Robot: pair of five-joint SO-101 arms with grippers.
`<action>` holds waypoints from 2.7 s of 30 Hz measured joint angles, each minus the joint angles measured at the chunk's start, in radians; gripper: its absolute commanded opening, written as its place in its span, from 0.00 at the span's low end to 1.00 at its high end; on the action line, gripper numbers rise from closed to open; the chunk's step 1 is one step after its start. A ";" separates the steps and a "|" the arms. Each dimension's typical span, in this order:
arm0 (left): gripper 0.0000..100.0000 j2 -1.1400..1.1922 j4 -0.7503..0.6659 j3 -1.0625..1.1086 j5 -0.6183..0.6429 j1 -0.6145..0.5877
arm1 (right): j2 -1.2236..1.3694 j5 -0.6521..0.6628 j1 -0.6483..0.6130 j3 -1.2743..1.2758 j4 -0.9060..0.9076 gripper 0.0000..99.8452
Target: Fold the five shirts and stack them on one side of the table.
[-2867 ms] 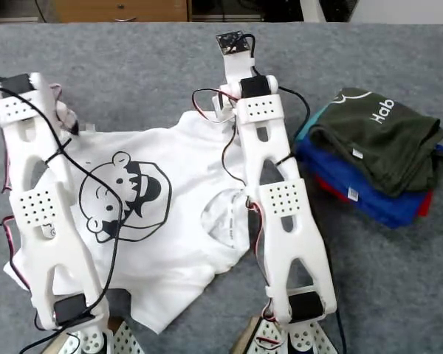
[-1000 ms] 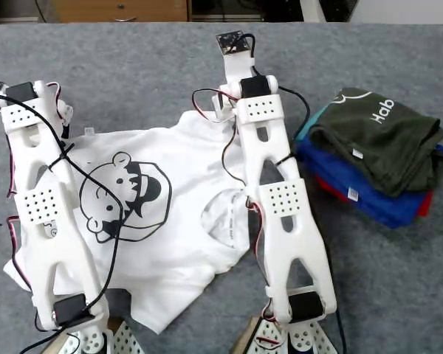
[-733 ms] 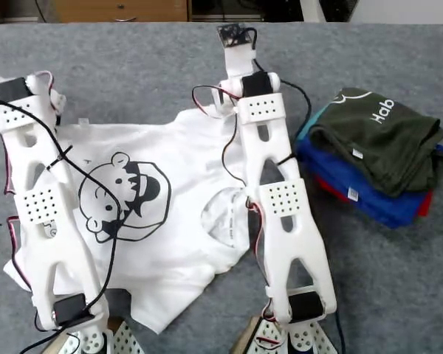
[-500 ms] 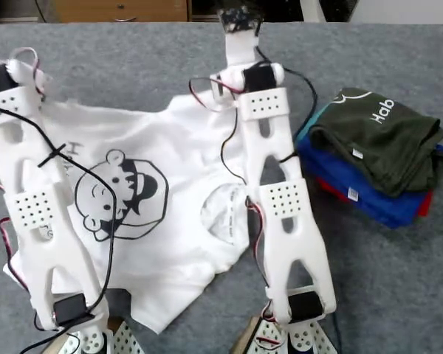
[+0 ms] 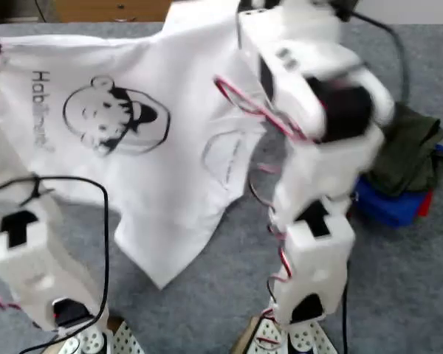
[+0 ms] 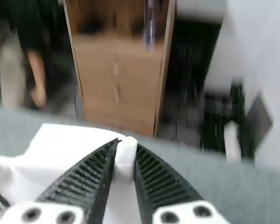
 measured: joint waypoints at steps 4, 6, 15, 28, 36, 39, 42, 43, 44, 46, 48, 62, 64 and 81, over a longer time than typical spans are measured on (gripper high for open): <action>0.02 -0.252 0.000 0.282 -0.103 0.000 | -0.176 0.014 -0.011 -0.008 0.000 0.00; 0.02 -0.390 0.000 0.439 -0.140 0.000 | -0.247 0.034 -0.029 -0.012 0.000 0.00; 0.02 -0.936 0.000 0.896 -0.259 -0.109 | -0.437 0.115 -0.083 -0.015 -0.035 0.00; 0.02 -1.177 0.000 1.048 -0.336 -0.319 | -0.560 0.118 -0.164 -0.009 -0.180 0.00; 0.02 -1.409 0.000 1.298 -0.336 -0.321 | -0.660 0.118 -0.169 0.181 -0.219 0.00; 0.02 -1.470 0.000 1.323 -0.336 -0.327 | -0.704 0.118 -0.169 0.235 -0.247 0.00; 0.02 -1.494 -0.028 1.323 -0.336 -0.328 | -0.746 0.118 -0.169 0.281 -0.276 0.00; 0.02 -1.498 -0.051 1.326 -0.336 -0.328 | -0.755 0.118 -0.169 0.292 -0.285 0.00; 0.02 -1.499 -0.077 1.327 -0.336 -0.328 | -0.761 0.118 -0.169 0.299 -0.295 0.00; 0.02 -1.501 -0.138 1.327 -0.336 -0.328 | -0.767 0.118 -0.169 0.327 -0.310 0.00; 0.02 -1.501 -0.195 1.327 -0.336 -0.328 | -0.767 0.118 -0.169 0.354 -0.311 0.00; 0.02 -1.502 -0.322 1.496 -0.336 -0.328 | -0.766 0.118 -0.224 0.592 -0.319 0.00; 0.02 -1.502 -0.374 1.565 -0.336 -0.328 | -0.763 0.118 -0.227 0.687 -0.345 0.00; 0.06 -1.387 -1.353 2.512 -0.265 -0.155 | -0.417 0.118 -0.150 1.467 -1.263 0.00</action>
